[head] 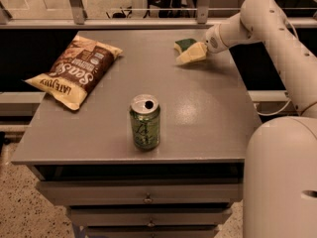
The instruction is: Move sponge near green can
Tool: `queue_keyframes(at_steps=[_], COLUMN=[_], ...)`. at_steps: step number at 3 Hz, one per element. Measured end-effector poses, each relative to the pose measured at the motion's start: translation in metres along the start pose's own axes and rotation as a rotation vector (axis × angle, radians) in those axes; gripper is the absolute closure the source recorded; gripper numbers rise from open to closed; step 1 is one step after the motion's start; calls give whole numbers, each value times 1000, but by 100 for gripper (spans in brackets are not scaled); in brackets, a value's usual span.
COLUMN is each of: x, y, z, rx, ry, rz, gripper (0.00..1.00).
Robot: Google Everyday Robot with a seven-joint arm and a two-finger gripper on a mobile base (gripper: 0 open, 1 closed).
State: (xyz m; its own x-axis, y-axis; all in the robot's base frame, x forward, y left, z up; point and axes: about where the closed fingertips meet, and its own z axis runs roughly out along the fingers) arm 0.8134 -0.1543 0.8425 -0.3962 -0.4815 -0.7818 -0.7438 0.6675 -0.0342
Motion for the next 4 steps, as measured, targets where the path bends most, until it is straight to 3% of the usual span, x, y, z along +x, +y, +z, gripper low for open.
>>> queue_keyframes(at_steps=[1,2,3,4], x=[-3,-7,-8,0], y=[4,7,26,82], z=[2,-2,-17,-53], rx=[-17,-24,-82,-243], ry=[-3,-8,-4,22], rz=[-16,-36,-71,-145], gripper=[44,68,98,100])
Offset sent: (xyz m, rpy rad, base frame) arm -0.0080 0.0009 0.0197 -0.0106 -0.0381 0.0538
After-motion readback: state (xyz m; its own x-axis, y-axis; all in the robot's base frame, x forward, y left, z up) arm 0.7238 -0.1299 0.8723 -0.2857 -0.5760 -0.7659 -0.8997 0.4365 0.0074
